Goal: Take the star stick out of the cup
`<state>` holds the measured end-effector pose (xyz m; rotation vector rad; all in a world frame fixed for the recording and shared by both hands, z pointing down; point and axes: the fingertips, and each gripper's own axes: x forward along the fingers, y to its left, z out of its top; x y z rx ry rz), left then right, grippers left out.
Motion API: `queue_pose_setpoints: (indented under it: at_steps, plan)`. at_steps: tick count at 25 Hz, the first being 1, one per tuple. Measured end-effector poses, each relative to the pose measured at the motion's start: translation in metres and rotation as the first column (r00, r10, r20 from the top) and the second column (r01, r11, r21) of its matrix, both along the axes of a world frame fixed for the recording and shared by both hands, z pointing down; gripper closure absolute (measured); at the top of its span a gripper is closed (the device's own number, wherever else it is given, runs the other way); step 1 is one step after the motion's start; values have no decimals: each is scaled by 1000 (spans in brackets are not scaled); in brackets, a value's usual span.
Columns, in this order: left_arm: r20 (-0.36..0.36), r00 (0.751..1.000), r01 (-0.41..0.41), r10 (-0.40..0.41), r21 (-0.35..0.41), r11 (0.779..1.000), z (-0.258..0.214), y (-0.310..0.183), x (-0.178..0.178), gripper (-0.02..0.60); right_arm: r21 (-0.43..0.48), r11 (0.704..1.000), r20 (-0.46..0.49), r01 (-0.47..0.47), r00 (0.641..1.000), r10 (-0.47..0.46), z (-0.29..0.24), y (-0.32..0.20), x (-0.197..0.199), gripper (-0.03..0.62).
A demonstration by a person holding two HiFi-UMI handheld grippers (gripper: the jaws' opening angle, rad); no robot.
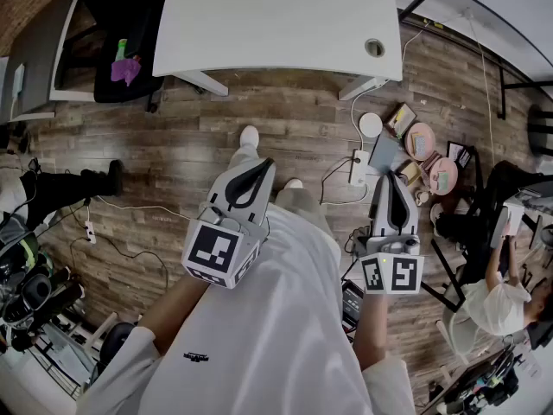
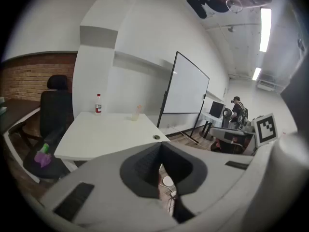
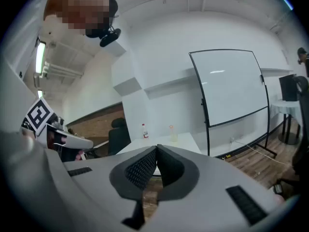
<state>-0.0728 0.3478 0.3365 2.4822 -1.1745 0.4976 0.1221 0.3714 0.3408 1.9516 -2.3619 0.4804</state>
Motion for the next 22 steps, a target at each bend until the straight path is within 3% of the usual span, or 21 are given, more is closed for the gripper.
queue_pose_setpoints:
  at_steps: [7,14,19,22]
  plan:
    - [-9,999,-36,37,44,998,-21,28,-13,578,-3,1000,60,29,998,-29,-12,44,-62,599]
    - [-20,994,-104,105,33,994,-29,32,-77,578,-19,998,37,59,998,-58,-16,43,-157,599]
    - [-57,994,-96,98,44,994,-32,26,-131,578,5,1000,20,28,999,-28,-27,36,-216,599]
    - [-65,989,-131,135,56,990,-32,27,-155,578,14,1000,0,4,1000,-4,-27,37,-244,597]
